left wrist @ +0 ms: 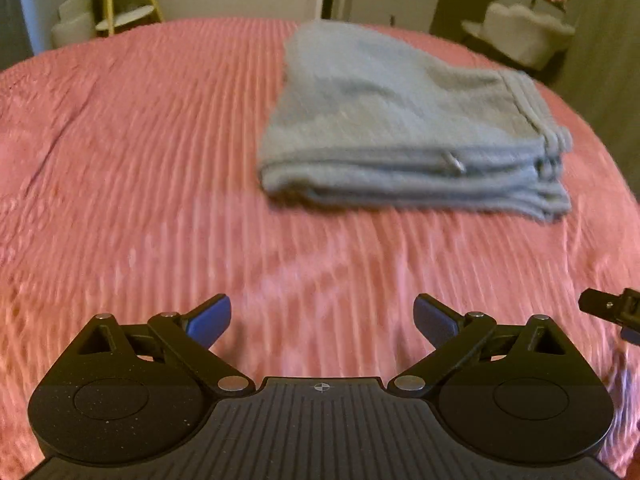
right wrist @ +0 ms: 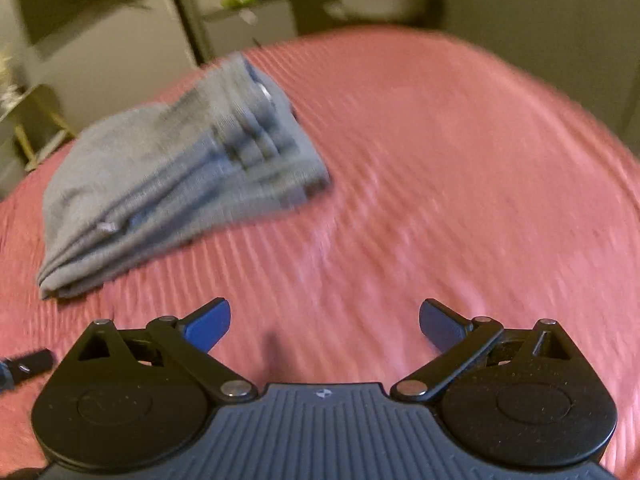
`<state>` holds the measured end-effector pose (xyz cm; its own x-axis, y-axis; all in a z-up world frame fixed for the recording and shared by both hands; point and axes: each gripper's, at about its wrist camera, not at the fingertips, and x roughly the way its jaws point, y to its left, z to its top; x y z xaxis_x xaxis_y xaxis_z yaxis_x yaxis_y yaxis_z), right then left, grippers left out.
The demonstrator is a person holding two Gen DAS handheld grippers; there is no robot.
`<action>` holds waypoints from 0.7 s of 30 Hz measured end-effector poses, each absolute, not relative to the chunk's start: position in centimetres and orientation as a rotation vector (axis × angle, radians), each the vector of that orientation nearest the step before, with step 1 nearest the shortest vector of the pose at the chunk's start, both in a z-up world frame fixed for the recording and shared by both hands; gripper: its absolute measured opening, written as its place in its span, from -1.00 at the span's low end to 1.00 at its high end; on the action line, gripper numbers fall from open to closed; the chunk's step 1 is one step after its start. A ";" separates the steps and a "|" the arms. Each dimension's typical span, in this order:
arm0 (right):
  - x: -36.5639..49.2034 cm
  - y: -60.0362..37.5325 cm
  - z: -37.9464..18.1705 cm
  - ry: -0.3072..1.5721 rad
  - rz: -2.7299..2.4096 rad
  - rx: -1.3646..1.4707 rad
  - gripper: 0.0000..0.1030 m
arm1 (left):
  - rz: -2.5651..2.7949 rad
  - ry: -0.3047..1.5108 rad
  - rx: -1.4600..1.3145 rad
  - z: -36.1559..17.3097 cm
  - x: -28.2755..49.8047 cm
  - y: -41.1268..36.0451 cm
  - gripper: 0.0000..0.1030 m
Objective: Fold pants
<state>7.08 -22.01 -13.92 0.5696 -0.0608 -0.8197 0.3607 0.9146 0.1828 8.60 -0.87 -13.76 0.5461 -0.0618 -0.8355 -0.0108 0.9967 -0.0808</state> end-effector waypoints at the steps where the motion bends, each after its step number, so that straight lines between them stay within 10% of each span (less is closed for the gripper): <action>1: 6.1 -21.9 -14.0 0.944 -0.241 0.380 0.96 | -0.009 0.985 -0.047 -13.7 8.2 -1.2 0.95; 21: 3.6 -15.4 -9.1 0.932 -0.216 0.047 0.96 | 0.077 0.950 0.057 -11.2 5.9 -2.1 0.95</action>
<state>3.58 -15.45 -9.15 0.5760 -0.1643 -0.8008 0.2047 0.9774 -0.0532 5.88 -2.14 -11.24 0.5791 0.0911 -0.8102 -0.0410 0.9957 0.0827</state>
